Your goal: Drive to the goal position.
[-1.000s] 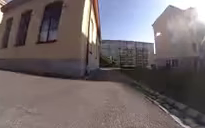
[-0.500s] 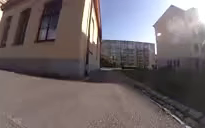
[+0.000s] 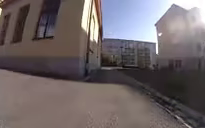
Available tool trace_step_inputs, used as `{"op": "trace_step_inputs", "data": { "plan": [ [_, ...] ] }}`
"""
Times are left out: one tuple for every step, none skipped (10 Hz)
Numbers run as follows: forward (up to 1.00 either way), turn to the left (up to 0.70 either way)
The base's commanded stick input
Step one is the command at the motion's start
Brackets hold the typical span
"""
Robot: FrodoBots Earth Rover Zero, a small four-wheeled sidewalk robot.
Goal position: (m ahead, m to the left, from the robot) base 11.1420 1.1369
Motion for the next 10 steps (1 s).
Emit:
{"op": "trace_step_inputs", "data": {
  "plan": [
    [0.60, 0.00],
    [0.60, 0.00],
    [0.60, 0.00],
    [0.60, 0.00],
    [0.60, 0.00],
    [0.60, 0.00],
    [0.60, 0.00],
    [0.60, 0.00],
    [0.60, 0.00],
    [0.60, 0.00]
  ]
}}
